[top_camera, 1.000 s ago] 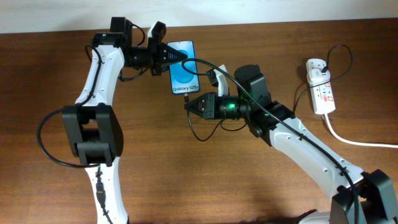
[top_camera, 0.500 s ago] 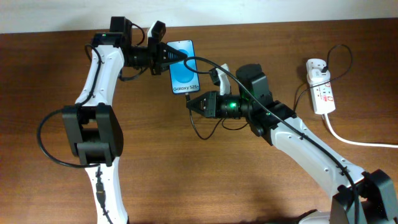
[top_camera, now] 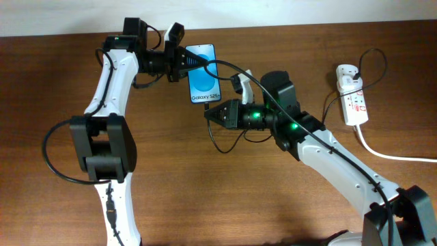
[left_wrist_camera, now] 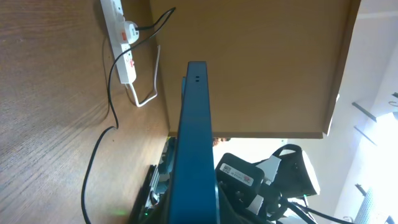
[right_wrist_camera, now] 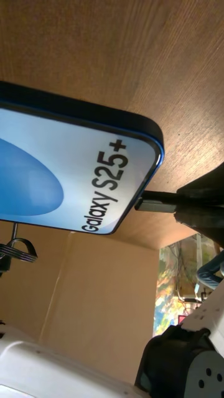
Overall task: Plug charger to phone and switch on socket
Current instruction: 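Push the plug up into the phone's bottom port with the right gripper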
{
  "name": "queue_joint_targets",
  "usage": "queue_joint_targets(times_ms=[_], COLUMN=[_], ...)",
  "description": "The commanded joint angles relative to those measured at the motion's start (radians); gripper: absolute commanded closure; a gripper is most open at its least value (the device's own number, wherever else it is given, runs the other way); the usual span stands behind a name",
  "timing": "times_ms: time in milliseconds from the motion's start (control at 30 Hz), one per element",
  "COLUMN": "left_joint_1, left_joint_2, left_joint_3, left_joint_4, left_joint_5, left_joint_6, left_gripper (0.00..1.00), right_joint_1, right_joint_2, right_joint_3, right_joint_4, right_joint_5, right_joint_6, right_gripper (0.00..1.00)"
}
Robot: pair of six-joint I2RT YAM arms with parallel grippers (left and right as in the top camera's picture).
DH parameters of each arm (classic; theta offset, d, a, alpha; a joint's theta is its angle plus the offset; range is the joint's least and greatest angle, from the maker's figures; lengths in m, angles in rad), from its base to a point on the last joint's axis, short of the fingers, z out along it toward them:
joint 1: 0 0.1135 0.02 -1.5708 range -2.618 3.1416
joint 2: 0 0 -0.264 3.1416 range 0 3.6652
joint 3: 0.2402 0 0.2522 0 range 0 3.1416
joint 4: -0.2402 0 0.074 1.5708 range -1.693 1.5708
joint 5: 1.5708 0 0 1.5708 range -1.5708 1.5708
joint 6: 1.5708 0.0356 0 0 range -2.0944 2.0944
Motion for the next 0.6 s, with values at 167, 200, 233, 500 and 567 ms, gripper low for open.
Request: queue_joint_targets(times_ms=[167, 200, 233, 500, 567], left_joint_1=[-0.053, -0.053, -0.053, -0.049, -0.056], left_joint_2=[-0.034, -0.034, -0.034, -0.034, -0.033], left_joint_3=[0.006, 0.006, 0.006, -0.003, -0.038], left_joint_4=[-0.022, -0.022, -0.021, -0.065, -0.072], left_joint_5=[0.056, 0.056, 0.055, -0.615, -0.650], left_joint_6=[0.009, 0.009, 0.009, 0.014, 0.050], left_gripper=[1.00, 1.00, 1.00, 1.00, 1.00], right_joint_1=[-0.079, -0.079, -0.079, -0.080, -0.080], right_joint_2=[0.005, 0.005, 0.005, 0.005, 0.005], right_joint_3=[0.029, 0.029, 0.029, 0.029, 0.029], right_joint_4=[0.004, -0.017, -0.040, -0.204, -0.290], right_joint_5=[0.076, 0.077, 0.076, 0.097, 0.146], right_joint_6=[-0.015, -0.016, -0.039, -0.168, -0.202], right_gripper=[0.67, 0.67, 0.65, 0.27, 0.27])
